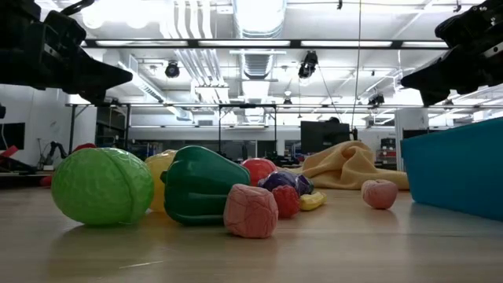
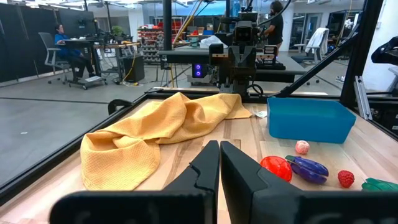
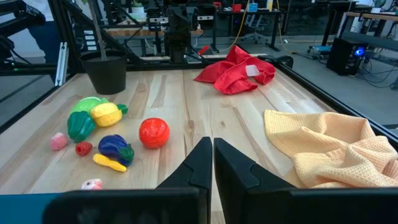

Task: Pick and placing Produce into tupperware

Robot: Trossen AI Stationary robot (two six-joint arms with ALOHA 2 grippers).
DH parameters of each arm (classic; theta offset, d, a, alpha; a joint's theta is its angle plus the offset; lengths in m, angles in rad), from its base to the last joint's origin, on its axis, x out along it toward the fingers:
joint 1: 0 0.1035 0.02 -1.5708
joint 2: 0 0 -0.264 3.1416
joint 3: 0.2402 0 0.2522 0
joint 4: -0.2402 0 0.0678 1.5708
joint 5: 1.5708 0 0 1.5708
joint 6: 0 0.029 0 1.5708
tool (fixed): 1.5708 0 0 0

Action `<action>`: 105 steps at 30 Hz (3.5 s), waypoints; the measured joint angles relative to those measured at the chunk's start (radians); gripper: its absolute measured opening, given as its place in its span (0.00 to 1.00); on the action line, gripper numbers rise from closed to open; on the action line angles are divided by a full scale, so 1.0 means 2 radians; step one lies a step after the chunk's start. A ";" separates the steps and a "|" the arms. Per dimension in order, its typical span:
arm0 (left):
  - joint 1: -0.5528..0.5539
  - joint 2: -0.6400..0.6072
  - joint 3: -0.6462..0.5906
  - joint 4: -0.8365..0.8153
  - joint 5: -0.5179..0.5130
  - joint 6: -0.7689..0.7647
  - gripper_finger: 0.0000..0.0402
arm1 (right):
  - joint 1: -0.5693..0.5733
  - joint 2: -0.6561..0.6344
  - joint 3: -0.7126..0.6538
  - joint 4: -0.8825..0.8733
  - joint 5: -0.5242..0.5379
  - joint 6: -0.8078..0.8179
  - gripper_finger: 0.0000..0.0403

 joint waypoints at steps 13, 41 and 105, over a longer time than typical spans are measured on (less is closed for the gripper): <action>0.000 0.000 0.000 0.000 0.000 0.000 0.00 | 0.000 0.000 0.000 0.000 0.000 0.000 0.02; 0.000 0.000 0.000 0.000 0.000 0.000 0.00 | 0.000 0.000 0.000 0.000 0.000 0.000 0.02; 0.000 0.135 0.048 0.321 0.016 0.052 0.45 | 0.000 0.114 0.059 0.251 -0.045 -0.012 0.49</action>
